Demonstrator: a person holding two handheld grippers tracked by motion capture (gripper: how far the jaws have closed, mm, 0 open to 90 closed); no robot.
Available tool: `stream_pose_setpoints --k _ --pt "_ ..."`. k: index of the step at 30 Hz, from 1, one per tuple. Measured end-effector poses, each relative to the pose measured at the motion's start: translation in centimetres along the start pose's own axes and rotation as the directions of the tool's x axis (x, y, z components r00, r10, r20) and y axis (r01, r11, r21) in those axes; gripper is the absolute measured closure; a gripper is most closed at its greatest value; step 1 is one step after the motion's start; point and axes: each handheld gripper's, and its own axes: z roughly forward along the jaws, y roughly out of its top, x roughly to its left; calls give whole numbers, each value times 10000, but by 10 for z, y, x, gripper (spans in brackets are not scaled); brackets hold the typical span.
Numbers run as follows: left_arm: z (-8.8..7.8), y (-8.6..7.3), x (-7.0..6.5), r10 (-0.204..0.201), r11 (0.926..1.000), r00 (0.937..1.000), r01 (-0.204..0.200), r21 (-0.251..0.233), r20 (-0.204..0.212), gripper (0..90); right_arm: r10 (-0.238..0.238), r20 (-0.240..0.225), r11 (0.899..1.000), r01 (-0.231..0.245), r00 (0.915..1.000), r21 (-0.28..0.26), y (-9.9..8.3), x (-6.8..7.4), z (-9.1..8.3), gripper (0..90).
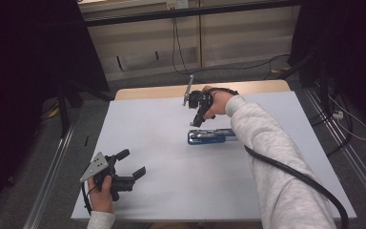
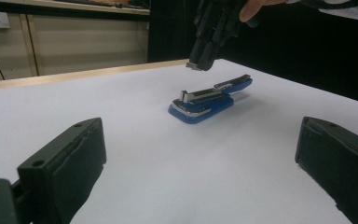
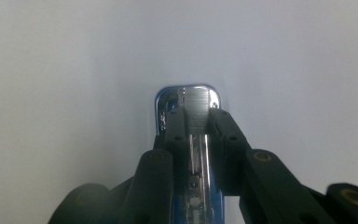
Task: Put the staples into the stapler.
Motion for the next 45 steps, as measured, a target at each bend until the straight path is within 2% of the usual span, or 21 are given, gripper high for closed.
stream_pose_setpoints --k 7,8,15,16,22,33,39,40,45 --pt "0 0 0 24 10000 10000 -24 18 14 18 21 -91 10000 -21 10000 55 -2 0 6 795" --pt "0 0 0 19 10000 10000 -19 4 19 18 135 -120 9999 -134 9998 92 -3 1 8 795" --pt "0 0 0 33 10000 10000 -33 5 -1 18 9 -172 10000 -8 9999 75 -5 0 14 795" --pt "0 0 0 61 10000 10000 -61 -18 13 18 169 -168 9998 -167 9997 135 -6 1 16 795" --pt "0 0 0 80 10000 10000 -80 -27 18 18 55 -250 9999 -53 9997 88 -9 1 23 795" --pt "1 0 0 61 10000 10000 -61 44 -4 19 -15 -239 9999 18 9997 133 -12 -1 28 795" --pt "1 0 0 67 10000 10000 -67 47 15 18 46 -213 9998 -42 9998 216 -12 -1 29 795" --pt "1 0 0 60 10000 10000 -60 54 20 18 188 -217 9994 -182 9996 294 -12 0 29 795" --pt "1 0 0 65 10000 10000 -65 53 19 18 7 -296 9996 2 9996 299 -12 -1 30 795"
